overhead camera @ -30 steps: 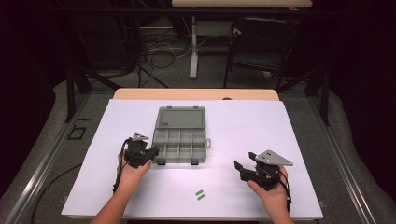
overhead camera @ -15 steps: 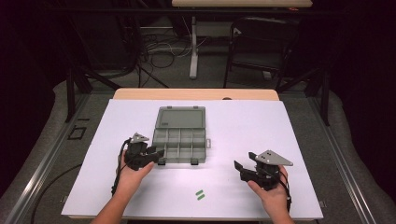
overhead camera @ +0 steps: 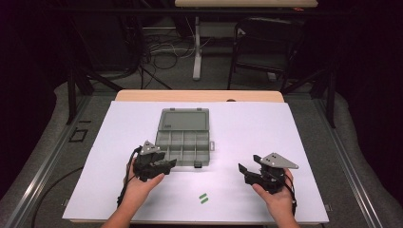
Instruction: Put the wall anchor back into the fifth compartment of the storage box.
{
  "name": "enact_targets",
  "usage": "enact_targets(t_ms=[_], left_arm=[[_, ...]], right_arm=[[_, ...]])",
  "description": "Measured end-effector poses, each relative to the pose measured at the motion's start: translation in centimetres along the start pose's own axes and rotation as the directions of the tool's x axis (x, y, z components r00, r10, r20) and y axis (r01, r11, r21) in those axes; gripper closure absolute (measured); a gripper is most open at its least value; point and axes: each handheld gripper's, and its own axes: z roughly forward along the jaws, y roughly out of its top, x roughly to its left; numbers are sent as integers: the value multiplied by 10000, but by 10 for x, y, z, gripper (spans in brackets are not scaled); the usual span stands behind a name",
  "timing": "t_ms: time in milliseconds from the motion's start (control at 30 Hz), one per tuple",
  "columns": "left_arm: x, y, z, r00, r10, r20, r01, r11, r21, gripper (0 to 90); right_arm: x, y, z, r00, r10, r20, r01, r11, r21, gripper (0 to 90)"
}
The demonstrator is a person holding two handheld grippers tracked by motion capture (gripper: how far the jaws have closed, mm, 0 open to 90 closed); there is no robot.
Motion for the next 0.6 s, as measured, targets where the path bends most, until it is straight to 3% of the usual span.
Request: enact_targets(t_ms=[33,133,233,600], left_arm=[[-1,0,0,10000,44,-9,-44,10000,26,439],[-7,-2,0,9998,154,106,-154,9999,71,439],[-11,-3,0,9994,291,189,-294,9995,125,438],[-27,-9,2,9982,443,416,-452,9987,222,438]], right_arm=[[1,-1,2,10000,36,41,-35,9998,-220,326],[0,0,0,10000,-28,6,28,10000,40,326],[1,0,1,10000,30,48,-29,9998,-215,326],[0,0,0,10000,-56,20,56,10000,66,326]])
